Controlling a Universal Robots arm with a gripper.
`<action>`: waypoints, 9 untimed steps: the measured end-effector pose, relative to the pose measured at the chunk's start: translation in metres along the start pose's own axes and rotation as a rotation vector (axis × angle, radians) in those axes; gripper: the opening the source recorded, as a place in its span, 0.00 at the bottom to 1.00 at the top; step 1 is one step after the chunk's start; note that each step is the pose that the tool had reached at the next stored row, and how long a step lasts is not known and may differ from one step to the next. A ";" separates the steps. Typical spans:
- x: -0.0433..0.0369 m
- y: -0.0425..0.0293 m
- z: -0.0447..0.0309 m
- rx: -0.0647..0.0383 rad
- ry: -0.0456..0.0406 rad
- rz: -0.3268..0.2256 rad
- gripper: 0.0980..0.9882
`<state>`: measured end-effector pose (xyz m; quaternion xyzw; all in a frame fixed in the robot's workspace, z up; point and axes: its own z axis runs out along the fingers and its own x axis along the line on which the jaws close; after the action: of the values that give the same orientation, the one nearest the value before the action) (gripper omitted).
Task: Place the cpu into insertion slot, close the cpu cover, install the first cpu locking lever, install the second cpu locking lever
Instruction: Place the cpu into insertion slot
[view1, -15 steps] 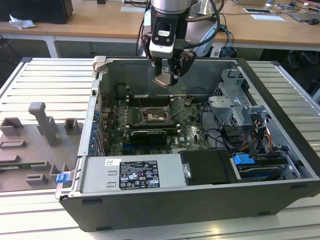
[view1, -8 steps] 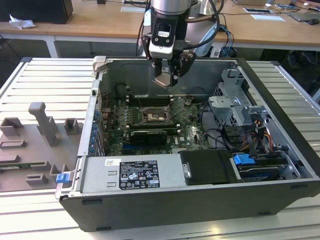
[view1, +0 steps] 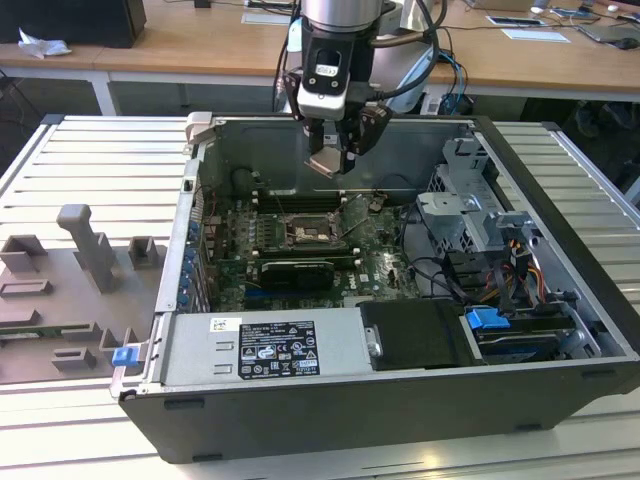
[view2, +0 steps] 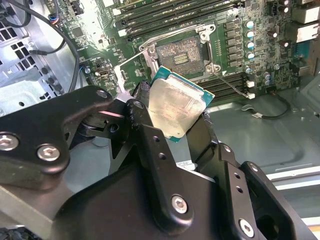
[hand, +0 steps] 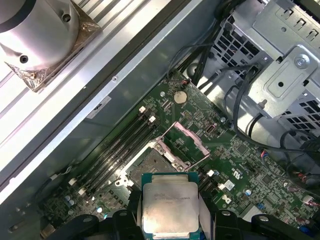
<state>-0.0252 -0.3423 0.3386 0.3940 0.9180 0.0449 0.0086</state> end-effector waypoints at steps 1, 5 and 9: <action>0.0000 0.0000 0.0001 0.000 0.0000 0.000 0.50; 0.0000 -0.0001 0.0009 0.000 -0.0002 0.003 0.50; 0.0000 -0.0002 0.0018 0.000 -0.0004 0.005 0.50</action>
<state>-0.0252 -0.3423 0.3368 0.3963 0.9170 0.0450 0.0087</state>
